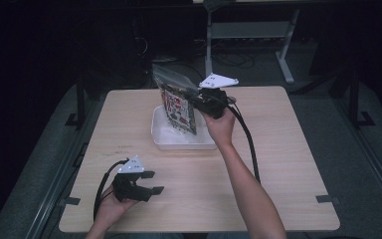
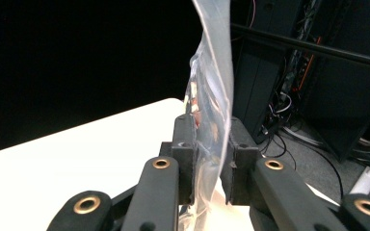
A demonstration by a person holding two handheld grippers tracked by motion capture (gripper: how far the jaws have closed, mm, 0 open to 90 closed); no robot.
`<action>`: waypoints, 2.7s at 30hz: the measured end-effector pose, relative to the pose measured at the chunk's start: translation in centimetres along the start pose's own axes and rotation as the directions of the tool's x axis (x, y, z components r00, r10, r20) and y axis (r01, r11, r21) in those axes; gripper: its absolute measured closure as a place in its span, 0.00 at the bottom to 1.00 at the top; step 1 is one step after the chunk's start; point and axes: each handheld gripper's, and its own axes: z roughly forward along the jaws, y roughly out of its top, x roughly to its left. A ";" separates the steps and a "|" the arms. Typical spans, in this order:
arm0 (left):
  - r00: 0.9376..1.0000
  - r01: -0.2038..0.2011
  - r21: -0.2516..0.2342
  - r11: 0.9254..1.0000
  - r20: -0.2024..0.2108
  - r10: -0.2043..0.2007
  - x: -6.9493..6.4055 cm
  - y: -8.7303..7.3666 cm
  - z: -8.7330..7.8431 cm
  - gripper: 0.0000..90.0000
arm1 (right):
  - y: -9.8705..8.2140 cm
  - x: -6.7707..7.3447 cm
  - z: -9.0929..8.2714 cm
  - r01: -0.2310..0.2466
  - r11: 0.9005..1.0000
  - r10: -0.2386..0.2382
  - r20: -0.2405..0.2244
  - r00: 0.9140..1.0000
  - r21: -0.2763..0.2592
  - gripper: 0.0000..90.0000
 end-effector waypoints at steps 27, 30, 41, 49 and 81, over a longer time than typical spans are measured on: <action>1.000 -0.004 0.012 1.000 0.006 0.004 0.0 0.1 0.3 0.35 | -1.3 -0.9 -0.3 -0.059 0.995 0.061 -0.025 0.998 0.074 0.85; 1.000 -0.004 0.015 1.000 0.004 0.004 0.0 0.1 0.3 0.34 | -1.2 -0.9 -0.2 -0.063 0.993 0.065 -0.022 0.998 0.098 0.79; 1.000 -0.007 0.018 1.000 0.001 0.007 0.0 0.2 0.4 0.34 | -1.1 -1.5 -0.8 -0.112 0.984 0.121 -0.059 0.991 0.142 0.56; 1.000 -0.009 0.018 1.000 0.001 0.009 -0.2 0.2 0.5 0.34 | -1.1 -1.2 -1.4 -0.119 0.981 0.134 -0.094 0.986 0.151 0.50; 1.000 -0.021 0.033 0.999 -0.008 0.022 -0.3 0.2 0.6 0.33 | -3.1 -1.4 -6.0 -0.169 0.970 0.191 -0.113 0.975 0.174 0.38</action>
